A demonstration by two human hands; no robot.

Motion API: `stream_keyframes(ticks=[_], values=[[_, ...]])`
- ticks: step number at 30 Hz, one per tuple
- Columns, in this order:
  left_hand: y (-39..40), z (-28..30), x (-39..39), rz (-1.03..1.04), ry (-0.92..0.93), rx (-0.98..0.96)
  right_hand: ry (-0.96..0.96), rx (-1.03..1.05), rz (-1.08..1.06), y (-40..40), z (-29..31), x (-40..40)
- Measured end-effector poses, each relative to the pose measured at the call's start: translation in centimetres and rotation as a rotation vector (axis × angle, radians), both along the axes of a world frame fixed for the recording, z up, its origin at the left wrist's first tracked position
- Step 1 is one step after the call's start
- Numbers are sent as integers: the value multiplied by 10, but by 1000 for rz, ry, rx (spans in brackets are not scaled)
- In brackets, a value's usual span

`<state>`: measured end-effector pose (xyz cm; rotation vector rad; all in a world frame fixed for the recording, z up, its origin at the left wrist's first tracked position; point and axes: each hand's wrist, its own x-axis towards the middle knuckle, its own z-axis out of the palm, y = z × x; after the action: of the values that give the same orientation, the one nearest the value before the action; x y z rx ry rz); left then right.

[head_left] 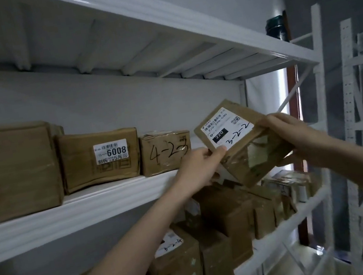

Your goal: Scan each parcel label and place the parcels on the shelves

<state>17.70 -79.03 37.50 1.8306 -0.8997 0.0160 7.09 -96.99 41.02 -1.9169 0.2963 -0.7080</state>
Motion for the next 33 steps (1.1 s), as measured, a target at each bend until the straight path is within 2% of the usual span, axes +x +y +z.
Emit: stream_keyframes(ticks=[3,4,6,9,13,16,22,27,30,33], values=[[-1,8,2,299,-579,145,13,-144,-39,1,21,20],[-2,11,0,364,-720,163,20,-197,-44,1,26,26],[-5,17,-2,414,-864,153,39,-273,-33,3,35,36],[-10,25,3,454,-953,175,68,-315,32,10,46,50],[-17,31,19,535,-1009,256,92,-452,29,23,51,66],[-19,37,30,556,-964,273,94,-565,-5,27,54,78],[-21,42,36,574,-870,294,52,-629,58,17,52,86],[-23,41,46,668,-883,345,-19,-362,322,-7,32,88],[-23,41,52,714,-888,385,-59,-225,413,-18,19,94],[-24,40,58,771,-895,409,-90,-173,454,-19,12,103]])
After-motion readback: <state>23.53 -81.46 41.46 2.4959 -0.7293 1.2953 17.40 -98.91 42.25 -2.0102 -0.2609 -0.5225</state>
